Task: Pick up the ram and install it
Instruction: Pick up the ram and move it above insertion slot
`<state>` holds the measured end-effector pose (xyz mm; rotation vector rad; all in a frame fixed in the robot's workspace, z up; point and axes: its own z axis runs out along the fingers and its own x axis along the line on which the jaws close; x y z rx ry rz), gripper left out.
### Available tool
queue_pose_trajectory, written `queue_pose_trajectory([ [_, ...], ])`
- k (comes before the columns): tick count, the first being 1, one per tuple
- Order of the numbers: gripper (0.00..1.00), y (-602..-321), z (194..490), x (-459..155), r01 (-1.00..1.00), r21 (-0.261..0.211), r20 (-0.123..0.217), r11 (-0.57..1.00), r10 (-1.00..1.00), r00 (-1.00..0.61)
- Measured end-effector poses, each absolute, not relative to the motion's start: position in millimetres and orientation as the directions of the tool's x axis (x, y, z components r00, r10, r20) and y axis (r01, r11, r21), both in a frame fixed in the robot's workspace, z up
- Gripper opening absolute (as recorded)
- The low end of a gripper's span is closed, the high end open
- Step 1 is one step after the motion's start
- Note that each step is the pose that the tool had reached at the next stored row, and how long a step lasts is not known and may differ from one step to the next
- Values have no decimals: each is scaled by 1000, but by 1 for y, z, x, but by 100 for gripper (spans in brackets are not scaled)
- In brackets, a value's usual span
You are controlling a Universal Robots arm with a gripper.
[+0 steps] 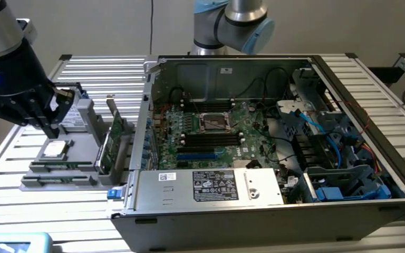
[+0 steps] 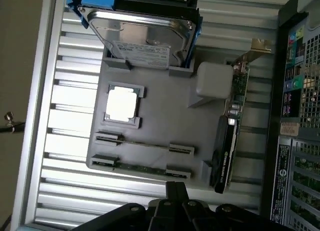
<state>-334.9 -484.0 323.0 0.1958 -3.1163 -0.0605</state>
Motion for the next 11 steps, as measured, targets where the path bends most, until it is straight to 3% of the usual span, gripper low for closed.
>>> queue_pose_trajectory([
  [11, 11, -484, 321, -335, -319, 40, 16, 947, -320, -947],
])
